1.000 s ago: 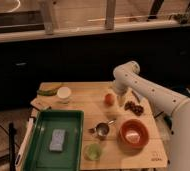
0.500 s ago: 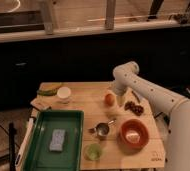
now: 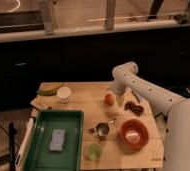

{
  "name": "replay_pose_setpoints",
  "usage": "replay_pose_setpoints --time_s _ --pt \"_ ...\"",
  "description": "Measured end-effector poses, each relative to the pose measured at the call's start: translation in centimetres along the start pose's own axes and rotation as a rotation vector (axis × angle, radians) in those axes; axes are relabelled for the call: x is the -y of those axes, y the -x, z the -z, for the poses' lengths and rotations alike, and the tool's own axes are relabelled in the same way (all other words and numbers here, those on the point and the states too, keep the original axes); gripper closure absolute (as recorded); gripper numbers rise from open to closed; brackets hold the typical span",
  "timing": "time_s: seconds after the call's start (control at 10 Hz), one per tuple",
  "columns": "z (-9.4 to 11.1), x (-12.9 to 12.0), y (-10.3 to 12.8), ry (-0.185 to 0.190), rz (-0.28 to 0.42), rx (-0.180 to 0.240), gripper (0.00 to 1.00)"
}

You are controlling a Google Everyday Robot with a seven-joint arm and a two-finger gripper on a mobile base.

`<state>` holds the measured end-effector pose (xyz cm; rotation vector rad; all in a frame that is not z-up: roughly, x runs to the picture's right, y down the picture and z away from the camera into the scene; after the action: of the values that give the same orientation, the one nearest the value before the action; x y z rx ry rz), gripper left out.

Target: Place apple in paper cup

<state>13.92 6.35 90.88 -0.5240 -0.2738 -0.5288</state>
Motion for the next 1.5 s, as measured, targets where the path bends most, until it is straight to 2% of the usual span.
replay_pose_setpoints --time_s 0.8,1.5 --pt "-1.2 0.5 1.1 0.016 0.099 0.029 0.20" --pt "-2.4 0.4 1.4 0.021 0.119 0.061 0.20"
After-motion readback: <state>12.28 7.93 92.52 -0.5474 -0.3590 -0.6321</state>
